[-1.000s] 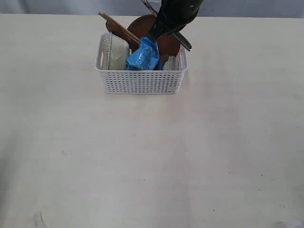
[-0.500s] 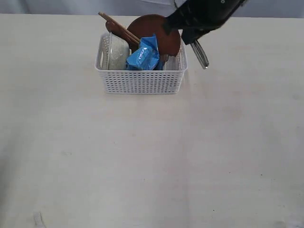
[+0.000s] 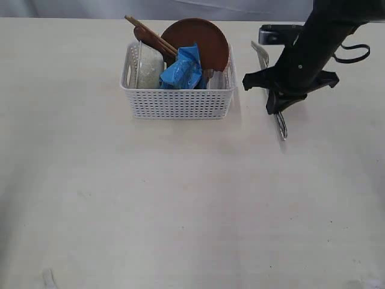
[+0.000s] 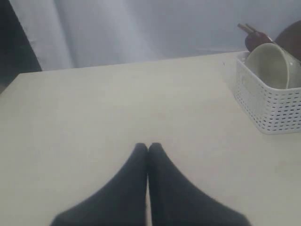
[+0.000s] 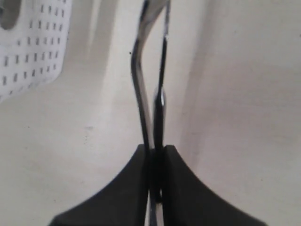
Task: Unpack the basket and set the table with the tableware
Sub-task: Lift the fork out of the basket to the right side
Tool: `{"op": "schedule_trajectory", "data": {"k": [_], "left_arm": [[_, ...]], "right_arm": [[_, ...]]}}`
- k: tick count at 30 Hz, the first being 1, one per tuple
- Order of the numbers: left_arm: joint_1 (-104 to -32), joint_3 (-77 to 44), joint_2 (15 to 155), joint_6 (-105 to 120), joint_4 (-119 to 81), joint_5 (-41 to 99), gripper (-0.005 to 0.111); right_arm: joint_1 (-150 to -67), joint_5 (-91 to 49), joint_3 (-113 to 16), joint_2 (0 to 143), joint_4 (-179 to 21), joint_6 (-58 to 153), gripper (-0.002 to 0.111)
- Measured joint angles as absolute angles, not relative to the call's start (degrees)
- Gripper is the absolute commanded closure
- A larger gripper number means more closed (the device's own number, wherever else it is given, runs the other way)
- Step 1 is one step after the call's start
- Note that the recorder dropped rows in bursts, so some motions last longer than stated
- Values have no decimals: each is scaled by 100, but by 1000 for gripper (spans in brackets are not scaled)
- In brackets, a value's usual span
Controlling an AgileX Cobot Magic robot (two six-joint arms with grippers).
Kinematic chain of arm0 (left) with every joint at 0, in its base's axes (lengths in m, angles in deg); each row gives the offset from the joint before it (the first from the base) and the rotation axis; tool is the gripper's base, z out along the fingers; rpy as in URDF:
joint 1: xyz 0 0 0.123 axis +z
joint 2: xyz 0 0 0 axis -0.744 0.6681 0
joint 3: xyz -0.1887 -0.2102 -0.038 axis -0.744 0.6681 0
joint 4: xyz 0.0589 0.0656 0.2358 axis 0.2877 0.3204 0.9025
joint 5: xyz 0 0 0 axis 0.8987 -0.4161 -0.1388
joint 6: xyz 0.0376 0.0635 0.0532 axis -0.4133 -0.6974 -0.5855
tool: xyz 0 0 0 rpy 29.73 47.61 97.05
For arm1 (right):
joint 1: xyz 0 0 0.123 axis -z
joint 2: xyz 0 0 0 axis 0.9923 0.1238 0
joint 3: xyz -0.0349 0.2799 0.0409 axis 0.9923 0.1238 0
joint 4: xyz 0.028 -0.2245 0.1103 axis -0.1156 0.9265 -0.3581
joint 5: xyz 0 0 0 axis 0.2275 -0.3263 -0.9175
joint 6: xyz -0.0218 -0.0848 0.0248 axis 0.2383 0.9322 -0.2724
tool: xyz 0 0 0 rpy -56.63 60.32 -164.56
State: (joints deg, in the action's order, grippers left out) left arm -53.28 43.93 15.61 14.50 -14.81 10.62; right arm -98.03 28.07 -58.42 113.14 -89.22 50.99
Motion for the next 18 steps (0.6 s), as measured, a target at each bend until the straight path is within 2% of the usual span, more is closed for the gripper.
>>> {"op": "schedule_trajectory", "data": {"k": [10,12,15,18], "left_arm": [[-5328,4393,1561,1450,-1481,1062,107],[-5328,4393,1561,1450,-1481,1062,107],[-5328,4393,1561,1450,-1481,1062,107],[-5328,4393,1561,1450,-1481,1062,107]], "right_arm": [[-9789,2739,-5723,11678,-9136,5165,108],[-9767,2685,-5597,11765,-9147,5139,106],[-9727,2557,-5503,11753,-9188,5139,88],[-9728,2491,-5473,11741,-9245,5129,66]]}}
